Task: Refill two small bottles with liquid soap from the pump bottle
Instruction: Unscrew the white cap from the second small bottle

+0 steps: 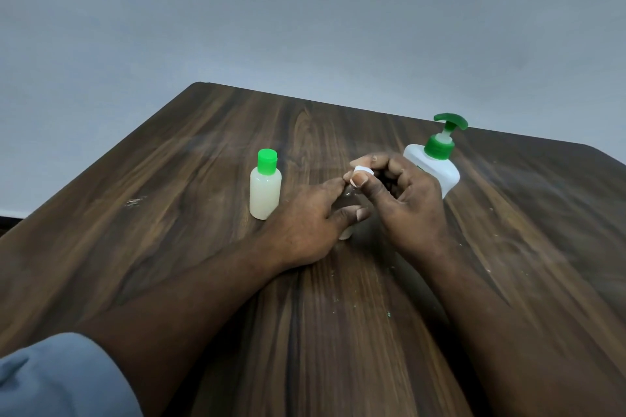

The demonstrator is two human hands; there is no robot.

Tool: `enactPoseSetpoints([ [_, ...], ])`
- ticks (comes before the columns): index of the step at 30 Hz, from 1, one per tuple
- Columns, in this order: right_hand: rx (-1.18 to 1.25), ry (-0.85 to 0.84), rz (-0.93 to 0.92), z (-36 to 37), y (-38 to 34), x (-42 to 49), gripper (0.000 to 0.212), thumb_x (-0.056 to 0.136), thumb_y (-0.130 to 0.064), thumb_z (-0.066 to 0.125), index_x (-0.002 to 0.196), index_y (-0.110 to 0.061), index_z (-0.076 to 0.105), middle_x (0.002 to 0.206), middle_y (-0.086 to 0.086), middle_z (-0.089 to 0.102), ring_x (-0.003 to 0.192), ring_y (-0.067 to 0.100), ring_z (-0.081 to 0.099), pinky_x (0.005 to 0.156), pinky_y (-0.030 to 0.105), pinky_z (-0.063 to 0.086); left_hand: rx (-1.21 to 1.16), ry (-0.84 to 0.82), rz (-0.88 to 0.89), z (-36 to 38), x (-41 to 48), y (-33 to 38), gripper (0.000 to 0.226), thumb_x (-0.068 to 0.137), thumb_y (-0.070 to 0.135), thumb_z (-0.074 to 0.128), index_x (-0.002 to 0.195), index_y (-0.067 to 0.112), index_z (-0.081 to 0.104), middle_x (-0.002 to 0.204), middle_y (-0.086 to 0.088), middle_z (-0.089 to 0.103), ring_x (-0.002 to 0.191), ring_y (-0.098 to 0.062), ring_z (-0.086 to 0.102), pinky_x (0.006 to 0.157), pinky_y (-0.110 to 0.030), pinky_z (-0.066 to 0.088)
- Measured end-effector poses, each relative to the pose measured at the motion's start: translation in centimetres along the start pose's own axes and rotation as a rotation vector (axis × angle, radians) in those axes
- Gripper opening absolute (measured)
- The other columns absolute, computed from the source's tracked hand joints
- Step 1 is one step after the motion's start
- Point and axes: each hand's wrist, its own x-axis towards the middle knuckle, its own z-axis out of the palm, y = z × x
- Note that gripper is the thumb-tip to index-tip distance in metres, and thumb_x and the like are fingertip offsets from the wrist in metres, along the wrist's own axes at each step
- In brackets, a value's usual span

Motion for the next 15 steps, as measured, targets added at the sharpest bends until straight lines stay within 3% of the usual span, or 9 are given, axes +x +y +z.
enactPoseSetpoints([
  [3, 0.002, 0.015, -0.023, 0.04, -0.36, -0.17, 0.034, 0.088, -0.023, 0.085, 0.116, -0.015, 0.068, 0.101, -0.002, 0.077, 0.092, 0.011, 0.073, 0.08, 0.026, 0.06, 0.071, 0.015, 0.025, 0.11, -0.05, 0.3, 0.032, 0.101, 0.041, 0.065, 0.127, 0.023, 0.064, 0.076, 0.023, 0.058, 0.073, 0.011, 0.058, 0.061, -0.012, 0.036],
  [7, -0.091, 0.089, -0.036, 0.63, -0.48, -0.14, 0.033, 0.078, -0.027, 0.093, 0.097, -0.015, 0.069, 0.089, -0.005, 0.071, 0.077, 0.009, 0.067, 0.067, 0.022, 0.055, 0.11, 0.021, 0.018, 0.16, 0.01, 0.0, 0.027, 0.101, 0.033, 0.064, 0.123, 0.018, 0.065, 0.074, 0.024, 0.05, 0.07, 0.008, 0.054, 0.06, -0.014, 0.033],
  [11, -0.019, -0.032, -0.063, 0.14, -0.38, -0.19, 0.024, 0.09, -0.011, 0.079, 0.113, -0.018, 0.074, 0.105, -0.006, 0.076, 0.099, 0.014, 0.074, 0.087, 0.042, 0.063, 0.074, 0.038, 0.017, 0.26, 0.04, -0.08, 0.035, 0.101, 0.033, 0.065, 0.132, 0.016, 0.061, 0.072, 0.024, 0.05, 0.067, 0.003, 0.058, 0.06, -0.015, 0.034],
  [13, 0.049, -0.088, -0.06, -0.19, -0.56, -0.2, 0.032, 0.093, -0.006, 0.076, 0.124, -0.015, 0.07, 0.113, -0.003, 0.077, 0.111, 0.014, 0.073, 0.095, 0.039, 0.061, 0.058, 0.041, 0.027, 0.22, 0.1, -0.14, 0.035, 0.101, 0.037, 0.065, 0.131, 0.019, 0.062, 0.074, 0.027, 0.051, 0.068, 0.007, 0.056, 0.061, -0.011, 0.034],
  [15, 0.013, -0.05, -0.048, -0.12, -0.71, -0.11, 0.04, 0.09, -0.014, 0.083, 0.126, -0.015, 0.066, 0.11, -0.004, 0.075, 0.106, 0.009, 0.072, 0.09, 0.028, 0.059, 0.069, 0.039, 0.025, 0.22, 0.16, -0.27, 0.033, 0.101, 0.036, 0.065, 0.129, 0.02, 0.063, 0.075, 0.029, 0.05, 0.072, 0.003, 0.057, 0.062, -0.009, 0.034],
])
